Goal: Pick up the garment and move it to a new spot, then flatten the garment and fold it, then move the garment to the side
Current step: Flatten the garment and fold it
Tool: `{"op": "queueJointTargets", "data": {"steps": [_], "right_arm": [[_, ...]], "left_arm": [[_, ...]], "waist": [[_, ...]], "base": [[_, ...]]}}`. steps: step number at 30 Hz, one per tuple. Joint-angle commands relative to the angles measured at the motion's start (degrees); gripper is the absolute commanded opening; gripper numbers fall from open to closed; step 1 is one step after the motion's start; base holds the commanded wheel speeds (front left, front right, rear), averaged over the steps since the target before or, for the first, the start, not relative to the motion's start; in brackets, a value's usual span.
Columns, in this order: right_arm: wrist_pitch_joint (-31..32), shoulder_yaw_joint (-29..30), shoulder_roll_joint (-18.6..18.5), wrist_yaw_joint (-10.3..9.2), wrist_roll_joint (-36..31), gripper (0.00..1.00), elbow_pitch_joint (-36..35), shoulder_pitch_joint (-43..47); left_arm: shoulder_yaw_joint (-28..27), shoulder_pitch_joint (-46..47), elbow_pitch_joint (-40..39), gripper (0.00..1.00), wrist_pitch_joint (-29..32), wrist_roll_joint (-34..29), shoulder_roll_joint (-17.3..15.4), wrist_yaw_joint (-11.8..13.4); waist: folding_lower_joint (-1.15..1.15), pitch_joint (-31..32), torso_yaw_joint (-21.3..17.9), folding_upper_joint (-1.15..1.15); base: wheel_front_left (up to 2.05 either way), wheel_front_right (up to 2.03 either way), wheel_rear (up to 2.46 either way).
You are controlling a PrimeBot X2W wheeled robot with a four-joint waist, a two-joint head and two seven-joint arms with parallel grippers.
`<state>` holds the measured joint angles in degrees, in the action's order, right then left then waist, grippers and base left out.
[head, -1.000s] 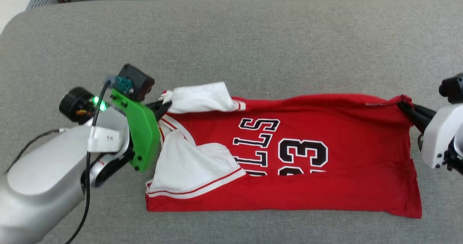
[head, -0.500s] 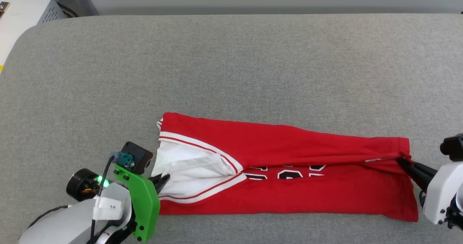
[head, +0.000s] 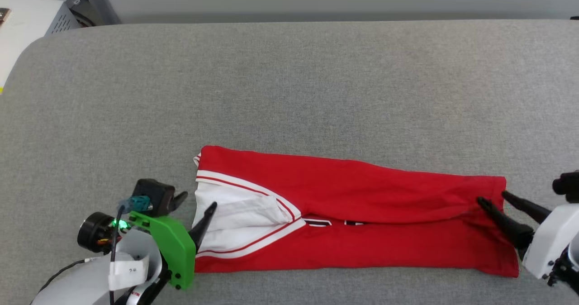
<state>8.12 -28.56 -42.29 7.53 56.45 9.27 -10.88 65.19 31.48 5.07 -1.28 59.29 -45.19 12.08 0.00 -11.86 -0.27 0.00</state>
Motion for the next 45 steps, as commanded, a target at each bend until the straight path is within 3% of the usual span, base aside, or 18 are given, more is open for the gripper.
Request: {"op": "queueJointTargets", "data": {"steps": [1, 6, 9, 13, 19, 24, 30, 42, 43, 44, 45], "right_arm": [[0.0, 1.5, -1.1, -0.04, 2.4, 1.00, -2.1, 0.9], [0.2, 8.8, -4.9, -0.04, 7.1, 1.00, -8.5, 2.3], [1.7, 12.5, -7.0, -0.04, 8.4, 1.00, -9.3, 3.4], [6.6, 16.4, -7.6, -0.04, 11.8, 1.00, -6.5, 4.7], [15.2, 16.5, -5.7, -0.04, 13.9, 1.00, -0.5, 4.4], [18.3, 14.3, -2.0, -0.04, 12.2, 1.00, 4.4, 2.1], [20.6, 10.7, 1.6, -0.04, 10.6, 1.00, 7.3, 0.3], [22.3, 4.6, 5.4, -0.04, 11.9, 1.00, 8.4, 1.9], [22.1, 4.3, 5.4, -0.04, 12.1, 0.79, 8.5, 1.9], [21.6, 4.2, 5.4, -0.04, 12.0, 0.10, 8.6, 1.8], [21.2, 4.0, 5.3, -0.04, 12.0, 0.00, 8.8, 1.8]], "left_arm": [[-1.2, -1.3, 0.2, 1.00, -2.4, -0.3, -0.1, 1.2], [-5.3, -2.8, -1.0, 1.00, -10.9, -2.2, 0.0, 6.8], [-8.0, -3.9, -2.1, 1.00, -13.0, -4.4, 0.3, 10.5], [-13.2, -6.1, -4.1, 1.00, -13.7, -8.6, 1.8, 14.8], [-22.6, -11.6, -6.8, 1.00, -13.7, -17.8, 5.7, 17.9], [-28.8, -15.7, -6.9, 1.00, -13.7, -24.5, 10.1, 17.8], [-35.1, -20.5, -6.4, 1.00, -13.7, -30.9, 16.1, 15.6], [-45.1, -26.5, -4.4, 1.00, -13.7, -41.1, 26.3, 7.5], [-45.8, -26.9, -4.1, 1.00, -13.7, -41.8, 27.0, 6.4], [-46.4, -27.1, -3.8, 1.00, -13.7, -42.4, 27.5, 5.7], [-47.1, -27.4, -3.5, 1.00, -13.7, -43.1, 28.2, 4.8]], "waist": [[0.00, 1.2, -0.1, 0.00], [0.00, 2.2, 0.0, 0.00], [0.00, 2.3, 0.3, 0.00], [0.00, 1.7, 0.9, 0.00], [0.00, 0.3, 2.1, 0.00], [0.00, -0.8, 3.4, 0.00], [0.00, -1.7, 4.7, 0.00], [0.00, -0.6, 5.1, 0.00], [0.00, -0.5, 5.0, 0.00], [0.00, -0.3, 4.9, 0.00], [0.00, -0.1, 4.8, 0.00]], "base": [[0.00, 0.00, 0.00], [0.00, 0.00, 0.00], [0.00, 0.00, 0.00], [0.00, 0.00, 0.00], [0.00, 0.00, 0.00], [0.00, 0.00, 0.00], [0.00, 0.00, 0.00], [0.00, 0.00, 0.00], [0.00, 0.00, 0.00], [0.00, 0.00, 0.00], [0.00, 0.00, 0.00]]}}
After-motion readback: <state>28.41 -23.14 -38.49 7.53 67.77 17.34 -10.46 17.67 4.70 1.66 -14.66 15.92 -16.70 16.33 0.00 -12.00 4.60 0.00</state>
